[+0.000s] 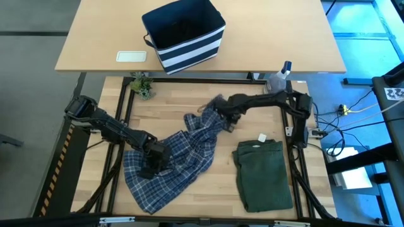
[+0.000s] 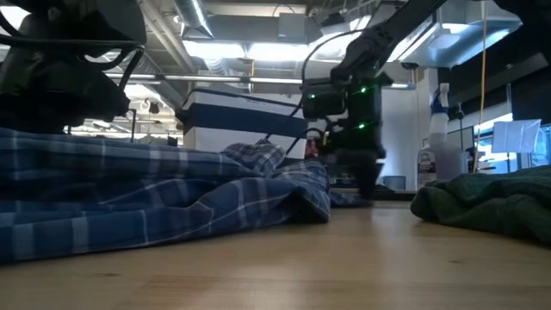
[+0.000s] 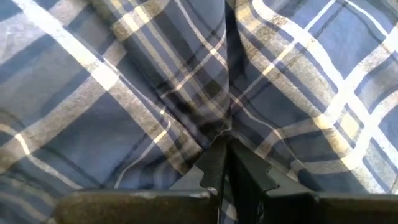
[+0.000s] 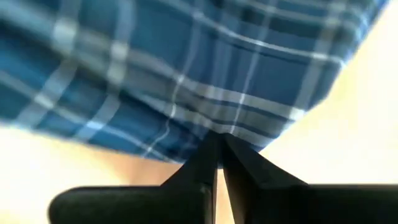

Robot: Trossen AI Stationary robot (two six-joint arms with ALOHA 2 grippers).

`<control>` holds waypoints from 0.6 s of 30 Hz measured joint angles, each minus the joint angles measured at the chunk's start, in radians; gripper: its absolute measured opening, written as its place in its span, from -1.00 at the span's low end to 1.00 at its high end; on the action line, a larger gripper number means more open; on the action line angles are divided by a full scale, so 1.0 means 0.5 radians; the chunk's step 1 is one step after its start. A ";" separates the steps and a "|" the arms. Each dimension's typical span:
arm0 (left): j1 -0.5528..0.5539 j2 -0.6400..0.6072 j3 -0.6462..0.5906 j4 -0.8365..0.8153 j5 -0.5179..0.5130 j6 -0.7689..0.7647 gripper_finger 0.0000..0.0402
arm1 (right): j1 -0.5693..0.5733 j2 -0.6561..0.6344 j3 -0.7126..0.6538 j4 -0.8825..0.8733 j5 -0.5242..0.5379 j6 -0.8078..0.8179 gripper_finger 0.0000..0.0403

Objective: Fold Laundry from Bin
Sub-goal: Fold the blue checkered pants

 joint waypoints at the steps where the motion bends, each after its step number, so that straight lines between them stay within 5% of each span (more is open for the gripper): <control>1: 0.000 0.000 -0.001 0.000 -0.003 0.000 -0.91 | 0.041 -0.008 0.000 -0.065 0.000 0.028 -0.88; 10: -0.002 0.001 -0.002 -0.005 -0.030 0.001 -0.91 | 0.347 -0.295 -0.002 -0.299 0.077 0.262 -0.88; 13: -0.002 0.002 -0.003 -0.004 -0.035 0.003 -0.91 | 0.357 -0.452 -0.002 -0.169 0.253 0.211 -0.88; 18: 0.000 0.002 -0.004 0.007 -0.049 0.003 -0.91 | 0.278 -0.579 0.000 0.249 0.171 -0.106 -0.88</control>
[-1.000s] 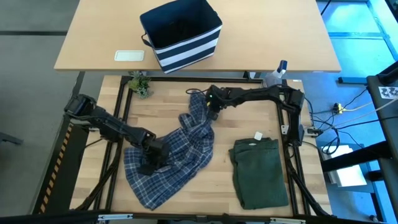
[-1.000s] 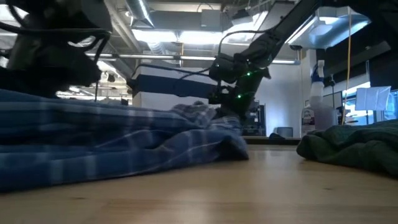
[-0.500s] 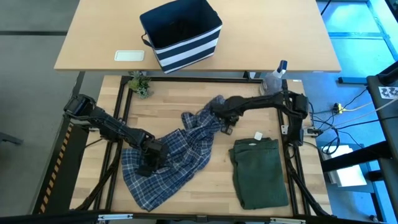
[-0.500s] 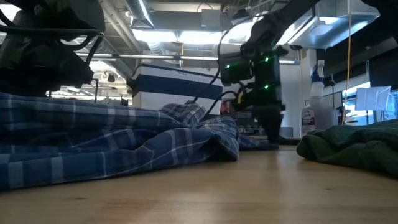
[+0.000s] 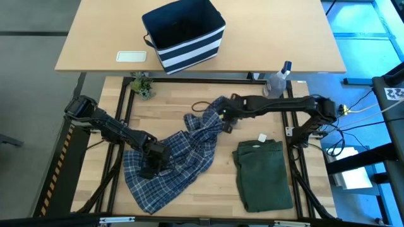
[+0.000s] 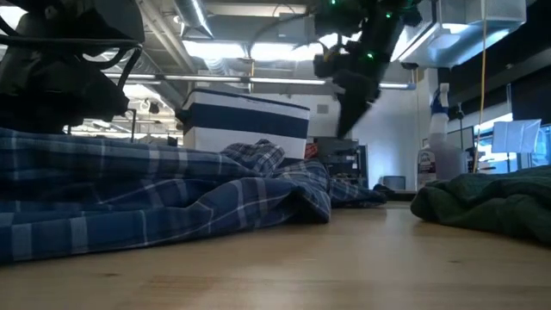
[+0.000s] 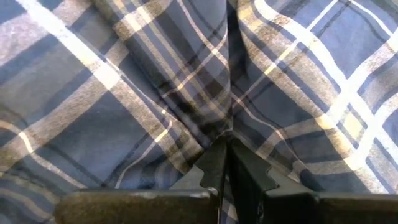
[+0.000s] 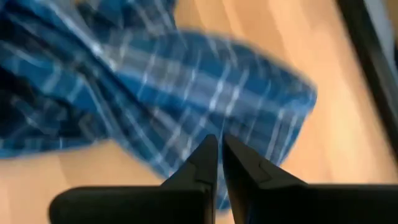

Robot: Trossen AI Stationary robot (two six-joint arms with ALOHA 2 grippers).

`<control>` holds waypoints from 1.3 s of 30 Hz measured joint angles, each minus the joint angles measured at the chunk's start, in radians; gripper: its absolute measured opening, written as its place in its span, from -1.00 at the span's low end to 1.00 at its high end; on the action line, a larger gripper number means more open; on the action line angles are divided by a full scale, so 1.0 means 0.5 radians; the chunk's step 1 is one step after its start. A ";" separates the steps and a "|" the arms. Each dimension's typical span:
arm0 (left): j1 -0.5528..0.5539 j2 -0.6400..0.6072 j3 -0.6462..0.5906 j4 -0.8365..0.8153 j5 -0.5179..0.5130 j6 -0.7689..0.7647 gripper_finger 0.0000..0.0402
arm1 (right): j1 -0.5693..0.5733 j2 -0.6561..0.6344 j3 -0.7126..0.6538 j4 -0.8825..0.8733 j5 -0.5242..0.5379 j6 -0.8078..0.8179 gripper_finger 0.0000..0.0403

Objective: Fold Laundry from Bin
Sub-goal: Fold the blue checkered pants

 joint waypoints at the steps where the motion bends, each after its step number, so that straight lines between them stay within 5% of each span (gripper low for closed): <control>1: 0.000 0.000 0.000 -0.001 -0.001 -0.009 -0.91 | -0.022 -0.002 0.000 0.062 -0.029 -0.082 -0.88; 10: 0.000 0.001 0.000 0.002 -0.010 -0.199 -0.91 | -0.406 0.160 -0.002 0.409 -0.369 -0.599 -0.88; 23: 0.000 0.001 0.000 0.011 -0.056 -0.145 -0.91 | -0.663 0.524 -0.002 0.334 -0.564 -0.619 -0.88; 34: -0.090 -0.003 0.006 -0.096 -0.026 -0.362 -0.92 | -0.559 0.535 -0.093 -0.487 -0.009 -0.392 -0.88; 39: -0.115 -0.004 0.009 -0.218 0.053 -0.418 -0.98 | -0.477 0.436 -0.093 -0.489 0.003 -0.387 -0.88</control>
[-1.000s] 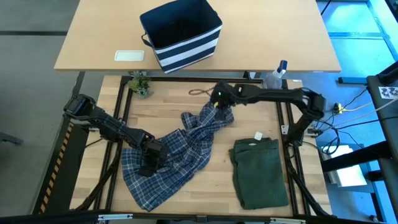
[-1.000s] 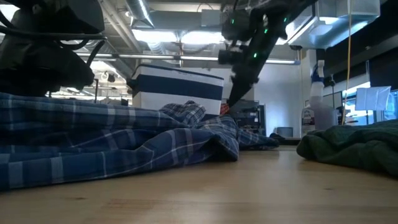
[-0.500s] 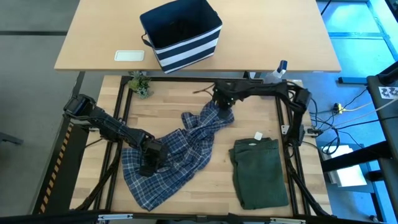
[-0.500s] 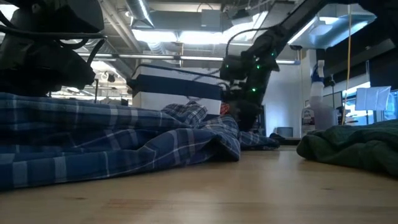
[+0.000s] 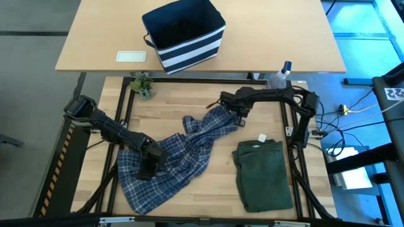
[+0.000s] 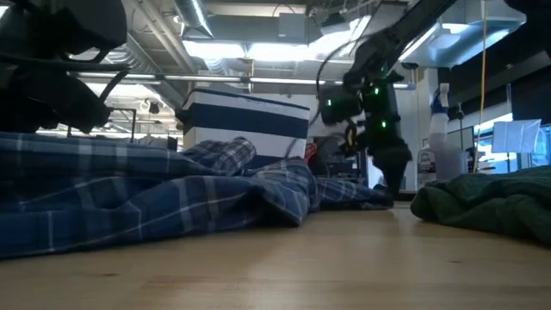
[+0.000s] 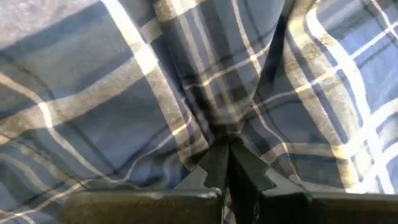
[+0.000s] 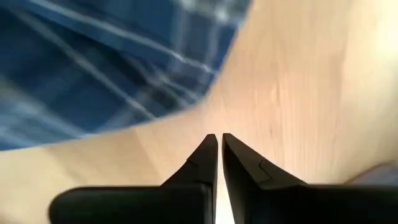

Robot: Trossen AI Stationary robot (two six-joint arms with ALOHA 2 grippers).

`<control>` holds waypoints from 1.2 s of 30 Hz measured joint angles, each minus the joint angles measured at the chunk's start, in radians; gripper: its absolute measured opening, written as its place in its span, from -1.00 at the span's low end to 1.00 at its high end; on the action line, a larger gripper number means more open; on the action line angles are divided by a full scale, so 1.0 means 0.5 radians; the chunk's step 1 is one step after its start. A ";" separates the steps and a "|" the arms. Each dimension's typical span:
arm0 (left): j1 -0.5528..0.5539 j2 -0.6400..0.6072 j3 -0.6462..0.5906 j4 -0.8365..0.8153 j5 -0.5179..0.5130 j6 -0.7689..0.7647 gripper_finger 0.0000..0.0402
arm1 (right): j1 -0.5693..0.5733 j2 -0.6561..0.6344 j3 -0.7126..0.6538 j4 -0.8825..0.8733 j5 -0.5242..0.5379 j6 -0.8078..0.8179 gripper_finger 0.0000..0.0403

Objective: Fold Laundry from Bin
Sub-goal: Fold the blue checkered pants

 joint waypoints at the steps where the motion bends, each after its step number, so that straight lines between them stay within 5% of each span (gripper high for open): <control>1: -0.001 -0.007 0.004 -0.006 -0.008 0.000 -0.99 | 0.018 -0.038 0.000 0.022 -0.002 -0.007 -0.88; 6: -0.003 -0.103 0.141 -0.183 -0.355 0.043 -0.99 | 0.096 -0.289 0.001 0.281 -0.045 -0.044 -0.88; 14: -0.009 -0.257 0.493 -0.305 -0.782 0.120 -1.00 | 0.129 -0.375 0.004 0.997 -0.487 -0.248 -0.88; 23: -0.051 -0.173 0.445 0.452 -0.748 0.124 -1.00 | 0.152 -0.134 0.047 1.317 -0.716 -0.357 -0.44; 30: -0.082 0.068 0.434 0.510 -0.732 0.057 -1.00 | 0.260 0.115 0.275 1.390 -0.719 -0.334 -0.09; 36: -0.090 0.314 0.434 0.511 -0.431 -0.094 -1.00 | 0.284 0.344 0.497 1.382 -0.723 -0.328 -0.04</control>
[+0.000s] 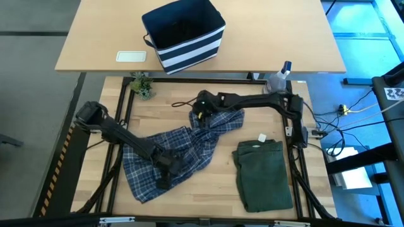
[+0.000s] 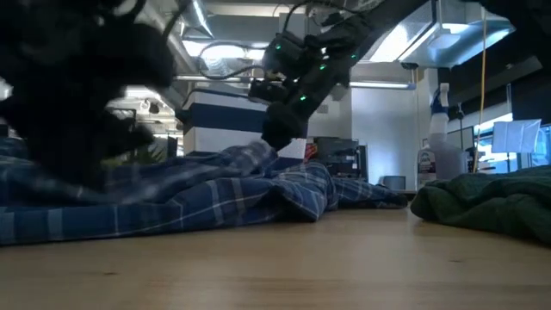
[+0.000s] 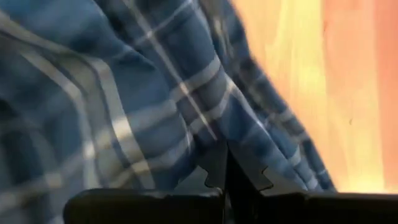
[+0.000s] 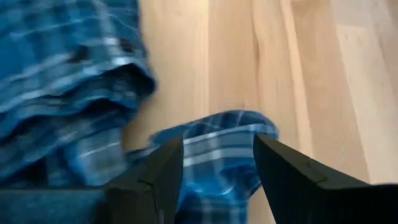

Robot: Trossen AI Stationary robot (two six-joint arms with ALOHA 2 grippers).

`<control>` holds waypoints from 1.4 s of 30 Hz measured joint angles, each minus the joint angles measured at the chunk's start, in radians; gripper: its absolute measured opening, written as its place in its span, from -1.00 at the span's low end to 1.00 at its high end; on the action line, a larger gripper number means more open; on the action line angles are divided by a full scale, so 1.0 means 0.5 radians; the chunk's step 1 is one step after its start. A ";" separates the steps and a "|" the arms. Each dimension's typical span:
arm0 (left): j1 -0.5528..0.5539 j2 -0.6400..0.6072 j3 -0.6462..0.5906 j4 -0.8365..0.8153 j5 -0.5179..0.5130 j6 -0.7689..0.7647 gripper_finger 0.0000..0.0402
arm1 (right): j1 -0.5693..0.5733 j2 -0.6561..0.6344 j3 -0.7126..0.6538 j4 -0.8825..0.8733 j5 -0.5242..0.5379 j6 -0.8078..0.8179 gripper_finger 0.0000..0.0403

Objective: Fold Laundry from Bin
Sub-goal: Fold the blue checkered pants

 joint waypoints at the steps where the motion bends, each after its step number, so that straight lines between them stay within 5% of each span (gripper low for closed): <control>1: -0.007 0.035 0.000 0.000 0.039 -0.010 -1.00 | -0.002 0.034 0.026 -0.008 0.001 0.007 -0.04; 12: -0.057 0.124 0.010 0.016 0.268 -0.083 -1.00 | -0.031 0.277 0.143 -0.175 0.001 -0.001 -0.10; 19: -0.055 0.126 0.008 0.002 0.266 -0.053 -1.00 | -0.047 0.250 0.143 -0.362 0.004 -0.055 -0.91; 33: -0.085 0.127 0.006 -0.008 0.206 -0.063 -1.00 | -0.063 -0.135 0.142 -1.028 0.829 0.253 -0.98; 42: -0.088 0.127 0.007 -0.048 0.041 -0.079 -1.00 | -0.064 -0.241 0.127 -1.882 0.766 0.541 -0.99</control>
